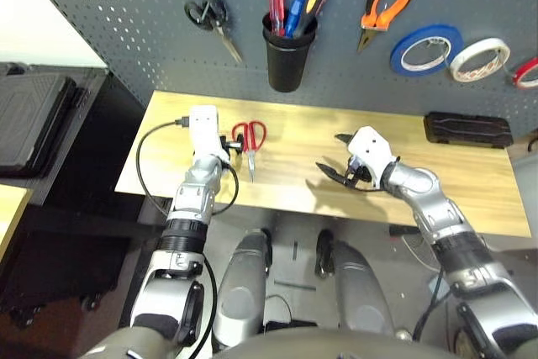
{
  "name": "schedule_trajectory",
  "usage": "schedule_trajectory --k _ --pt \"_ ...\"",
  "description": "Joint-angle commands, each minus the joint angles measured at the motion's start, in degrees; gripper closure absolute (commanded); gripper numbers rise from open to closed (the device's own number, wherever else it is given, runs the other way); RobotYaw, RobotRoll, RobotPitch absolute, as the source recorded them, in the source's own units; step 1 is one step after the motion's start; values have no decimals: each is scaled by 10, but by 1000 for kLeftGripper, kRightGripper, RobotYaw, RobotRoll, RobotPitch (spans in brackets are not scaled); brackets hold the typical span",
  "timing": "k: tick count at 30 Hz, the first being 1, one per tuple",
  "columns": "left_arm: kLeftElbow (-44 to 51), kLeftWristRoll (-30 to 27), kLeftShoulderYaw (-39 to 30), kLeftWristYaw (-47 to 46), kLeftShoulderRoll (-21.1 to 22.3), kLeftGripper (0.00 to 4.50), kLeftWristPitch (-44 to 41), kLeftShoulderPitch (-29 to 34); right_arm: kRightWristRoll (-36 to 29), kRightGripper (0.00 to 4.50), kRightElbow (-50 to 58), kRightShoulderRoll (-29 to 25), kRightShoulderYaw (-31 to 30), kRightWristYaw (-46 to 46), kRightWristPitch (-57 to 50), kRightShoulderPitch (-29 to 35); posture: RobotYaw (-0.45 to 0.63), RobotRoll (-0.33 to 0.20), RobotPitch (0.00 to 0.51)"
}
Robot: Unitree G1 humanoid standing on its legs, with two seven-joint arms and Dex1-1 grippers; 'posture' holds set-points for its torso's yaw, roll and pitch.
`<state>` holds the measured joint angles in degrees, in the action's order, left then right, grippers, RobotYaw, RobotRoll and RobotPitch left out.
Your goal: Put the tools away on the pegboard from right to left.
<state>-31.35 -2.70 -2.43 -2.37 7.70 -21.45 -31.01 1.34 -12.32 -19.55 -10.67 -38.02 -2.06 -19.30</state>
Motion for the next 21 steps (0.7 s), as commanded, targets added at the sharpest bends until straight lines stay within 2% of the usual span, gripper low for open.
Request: schedule_trajectory --k 1,10,16,18,21 --pt "-88 11 -6 -10 -4 17 37 -18 4 0 26 -5 -7 1 -32 15 227 0 309" --pt "-284 10 -28 -36 -4 17 116 -90 -1 0 73 -14 -6 -3 -63 32 207 0 309" --pt "-353 8 -31 -17 -13 17 128 -102 -5 0 92 -28 -5 -12 -80 38 199 0 302" --pt "-358 6 -33 -14 -18 607 131 -101 -8 0 96 -33 -3 -16 -83 39 198 0 299" --pt "-354 -2 -43 -14 -27 1722 141 -95 -15 0 94 -44 2 -27 -82 37 191 0 295"
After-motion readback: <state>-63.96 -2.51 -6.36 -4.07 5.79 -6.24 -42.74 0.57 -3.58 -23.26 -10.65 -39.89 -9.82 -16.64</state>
